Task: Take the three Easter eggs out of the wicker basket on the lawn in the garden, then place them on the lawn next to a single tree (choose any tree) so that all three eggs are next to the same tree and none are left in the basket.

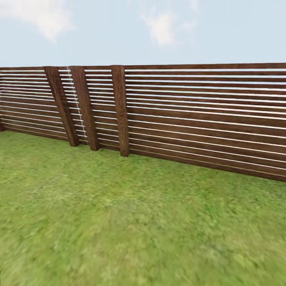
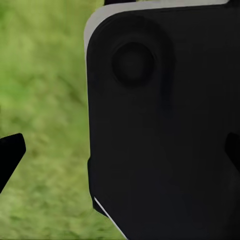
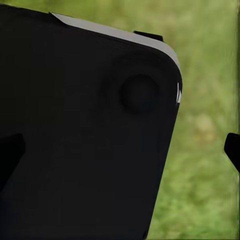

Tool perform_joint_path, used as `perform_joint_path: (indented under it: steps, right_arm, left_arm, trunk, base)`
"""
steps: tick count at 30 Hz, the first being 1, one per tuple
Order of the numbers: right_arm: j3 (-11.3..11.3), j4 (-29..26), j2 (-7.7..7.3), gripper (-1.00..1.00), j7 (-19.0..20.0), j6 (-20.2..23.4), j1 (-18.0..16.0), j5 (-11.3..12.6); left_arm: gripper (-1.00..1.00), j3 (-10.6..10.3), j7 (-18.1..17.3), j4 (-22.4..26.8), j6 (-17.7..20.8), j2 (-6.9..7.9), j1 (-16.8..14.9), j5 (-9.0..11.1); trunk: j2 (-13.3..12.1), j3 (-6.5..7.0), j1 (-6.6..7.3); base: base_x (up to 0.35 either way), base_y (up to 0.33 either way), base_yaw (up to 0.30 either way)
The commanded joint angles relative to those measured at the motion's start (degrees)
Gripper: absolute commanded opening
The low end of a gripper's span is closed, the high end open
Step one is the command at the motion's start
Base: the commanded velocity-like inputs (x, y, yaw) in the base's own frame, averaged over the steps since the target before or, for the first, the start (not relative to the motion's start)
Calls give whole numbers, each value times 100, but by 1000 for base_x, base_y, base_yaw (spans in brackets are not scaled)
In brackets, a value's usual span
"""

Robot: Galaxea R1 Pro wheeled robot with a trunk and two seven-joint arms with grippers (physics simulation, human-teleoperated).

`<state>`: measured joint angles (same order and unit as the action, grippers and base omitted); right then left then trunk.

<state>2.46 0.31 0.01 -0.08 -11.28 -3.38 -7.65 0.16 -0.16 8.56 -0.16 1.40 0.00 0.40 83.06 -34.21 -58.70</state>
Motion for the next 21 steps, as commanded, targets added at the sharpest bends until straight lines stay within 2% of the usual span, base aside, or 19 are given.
perform_joint_path:
  steps: [1,11,19,21]
  right_arm:
    - [22,4,-1,100,-2,-17,-4,-17]
    - [32,-3,-4,100,-9,-7,-5,-17]
    - [52,-14,-27,100,22,18,-4,-25]
    - [49,-14,-25,100,22,14,-4,-154]
  left_arm:
    - [100,1,-2,5,-2,0,0,4]
    - [100,1,-2,5,-2,0,0,4]
    - [100,1,-2,5,-2,0,0,4]
    - [100,1,-2,5,-2,0,0,4]
  trunk:
    - [2,3,-3]
    - [2,69,-3]
    - [2,77,-3]
    - [2,77,-3]
  base:
    - [322,0,216]
    - [322,0,207]
    - [322,0,30]
    - [322,0,1]
